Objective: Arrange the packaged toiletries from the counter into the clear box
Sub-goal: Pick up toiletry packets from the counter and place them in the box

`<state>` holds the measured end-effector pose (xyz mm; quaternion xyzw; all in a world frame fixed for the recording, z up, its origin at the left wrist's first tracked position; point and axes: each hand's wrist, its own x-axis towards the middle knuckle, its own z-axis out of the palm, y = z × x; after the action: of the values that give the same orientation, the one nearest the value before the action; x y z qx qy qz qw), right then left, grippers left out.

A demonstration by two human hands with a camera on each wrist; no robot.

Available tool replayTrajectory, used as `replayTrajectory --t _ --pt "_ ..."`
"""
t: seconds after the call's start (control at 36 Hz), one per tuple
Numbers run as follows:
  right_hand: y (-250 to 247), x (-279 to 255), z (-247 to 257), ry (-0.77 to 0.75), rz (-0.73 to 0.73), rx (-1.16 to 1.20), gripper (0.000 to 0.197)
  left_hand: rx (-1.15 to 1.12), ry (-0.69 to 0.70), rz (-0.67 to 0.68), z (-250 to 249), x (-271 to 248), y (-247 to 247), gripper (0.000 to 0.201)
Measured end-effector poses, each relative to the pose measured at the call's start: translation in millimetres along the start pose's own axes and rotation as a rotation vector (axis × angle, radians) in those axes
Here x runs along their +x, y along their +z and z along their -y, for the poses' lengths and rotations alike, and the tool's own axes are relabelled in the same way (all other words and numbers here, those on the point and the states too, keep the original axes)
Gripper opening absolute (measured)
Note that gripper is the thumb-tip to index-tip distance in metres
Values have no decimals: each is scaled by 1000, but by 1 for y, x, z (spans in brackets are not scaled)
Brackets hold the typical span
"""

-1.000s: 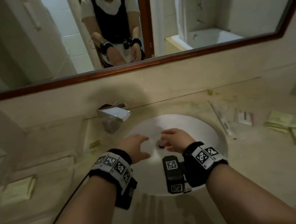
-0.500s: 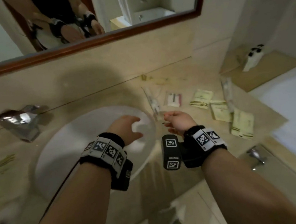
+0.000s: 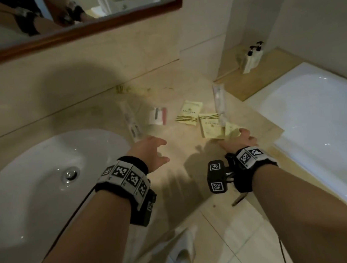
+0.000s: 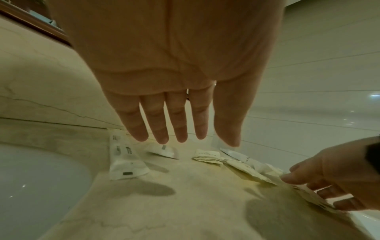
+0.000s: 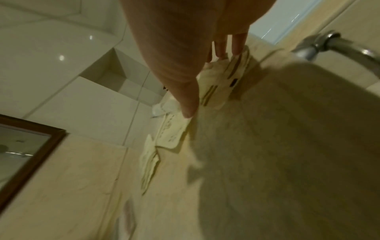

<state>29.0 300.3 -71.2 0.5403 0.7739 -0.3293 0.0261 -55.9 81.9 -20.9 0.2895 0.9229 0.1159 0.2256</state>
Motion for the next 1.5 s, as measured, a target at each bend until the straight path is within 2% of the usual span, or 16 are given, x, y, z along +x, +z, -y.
replayTrajectory --t 0.14,0.31,0.39,0.5,0.61,0.69,0.72,0.78,0.86,0.94,1.06,1.14,1.25,1.36,1.42,1.5 --pt "3 2 -6 -56 -73 -106 63 2 -3 -7 -4 6 1 54" --pt "0 4 -5 -54 -34 74 64 -15 -10 -18 -3 7 0 55" --pt "-4 3 6 -113 2 196 50 -58 -16 -35 -1 5 -2 55" --pt "-7 -11 33 -246 177 423 28 -149 -51 -77 3 -1 -8 57" --pt "2 -35 62 -335 406 468 29 -238 -95 -136 15 -12 -17 64" --pt "10 -54 79 -406 526 475 10 -279 -111 -205 29 -23 -25 66" --pt "15 -63 86 -440 565 455 12 -297 -121 -238 36 -29 -28 65" --pt "27 -77 96 -509 622 368 29 -351 -140 -311 49 -40 -33 61" --pt "46 -104 114 -620 744 241 11 -450 -165 -413 70 -60 -43 47" --pt "67 -136 132 -704 828 152 6 -427 -187 -466 97 -84 -52 31" --pt "104 -177 154 -824 917 74 6 -395 -293 -519 141 -120 -56 21" --pt "130 -206 167 -839 958 76 9 -393 -362 -554 172 -148 -57 19" --pt "164 -253 182 -820 1013 59 6 -443 -434 -590 217 -193 -59 20" --pt "195 -303 195 -878 1038 14 8 -499 -523 -618 257 -237 -58 26" --pt "212 -324 201 -913 1022 -16 6 -552 -562 -617 275 -259 -57 38" --pt "234 -358 209 -960 1018 -76 4 -513 -530 -603 299 -290 -56 67"
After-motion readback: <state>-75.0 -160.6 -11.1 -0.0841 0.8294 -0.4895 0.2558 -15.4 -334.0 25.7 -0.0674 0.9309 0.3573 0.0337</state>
